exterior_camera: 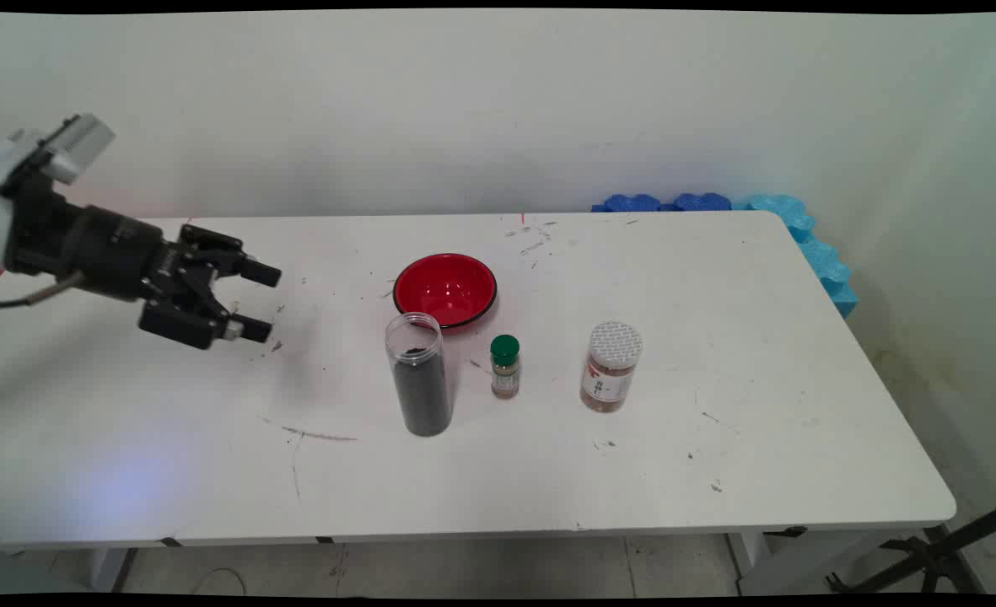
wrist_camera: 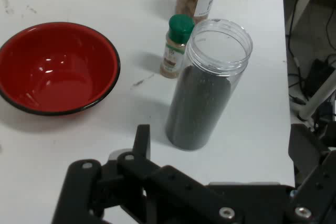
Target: Pick up the black seasoning powder from the table
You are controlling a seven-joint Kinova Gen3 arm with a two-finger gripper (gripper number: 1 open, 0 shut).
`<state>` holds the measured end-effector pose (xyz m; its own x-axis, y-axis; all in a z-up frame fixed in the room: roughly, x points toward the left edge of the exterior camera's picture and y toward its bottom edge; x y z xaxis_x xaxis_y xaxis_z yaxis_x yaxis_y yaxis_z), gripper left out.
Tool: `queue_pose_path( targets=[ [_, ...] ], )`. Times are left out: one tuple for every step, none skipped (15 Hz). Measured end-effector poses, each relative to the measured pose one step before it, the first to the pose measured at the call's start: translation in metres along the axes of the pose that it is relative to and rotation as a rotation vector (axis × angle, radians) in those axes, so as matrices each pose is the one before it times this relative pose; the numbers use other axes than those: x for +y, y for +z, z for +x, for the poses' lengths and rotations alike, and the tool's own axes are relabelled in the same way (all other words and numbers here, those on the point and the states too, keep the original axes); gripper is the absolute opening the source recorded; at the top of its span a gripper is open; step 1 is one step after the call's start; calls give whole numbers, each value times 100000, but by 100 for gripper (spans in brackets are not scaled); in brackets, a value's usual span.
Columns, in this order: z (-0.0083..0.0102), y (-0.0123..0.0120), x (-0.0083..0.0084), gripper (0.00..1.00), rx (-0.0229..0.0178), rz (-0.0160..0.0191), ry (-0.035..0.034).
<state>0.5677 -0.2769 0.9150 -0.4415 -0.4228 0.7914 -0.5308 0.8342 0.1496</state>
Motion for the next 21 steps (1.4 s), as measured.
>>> queue_pose_path(
  targets=[
    [-350, 831, 145, 100, 881, 37, 165],
    [-267, 759, 106, 100, 637, -103, 200],
    [-228, 641, 77, 100, 509, -86, 215],
    [-270, 748, 68, 100, 533, -109, 287],
    [-253, 740, 49, 100, 534, -177, 407],
    [-207, 613, 32, 100, 419, -114, 325],
    [-219, 685, 35, 100, 489, -85, 349],
    [-202, 683, 40, 100, 333, -268, 436],
    [-174, 559, 37, 100, 245, -325, 441],
    [-201, 628, 47, 100, 180, -476, 672],
    [-169, 628, 35, 100, 167, -446, 817],
    [-108, 526, 10, 100, 196, -231, 722],
    [-89, 610, -1, 100, 243, -117, 817],
    [-48, 604, -23, 100, 245, -48, 787],
    [-32, 490, -17, 100, 188, -35, 647],
    [-36, 532, -20, 100, 184, -24, 692],
    [-37, 440, -21, 100, 58, -27, 601],
    [-43, 482, -31, 100, 32, 1, 561],
    [-44, 459, -38, 100, 10, 43, 453],
    [-14, 445, -30, 100, 55, -173, 253],
    [-5, 362, -5, 100, 40, -258, 168]
  ],
)
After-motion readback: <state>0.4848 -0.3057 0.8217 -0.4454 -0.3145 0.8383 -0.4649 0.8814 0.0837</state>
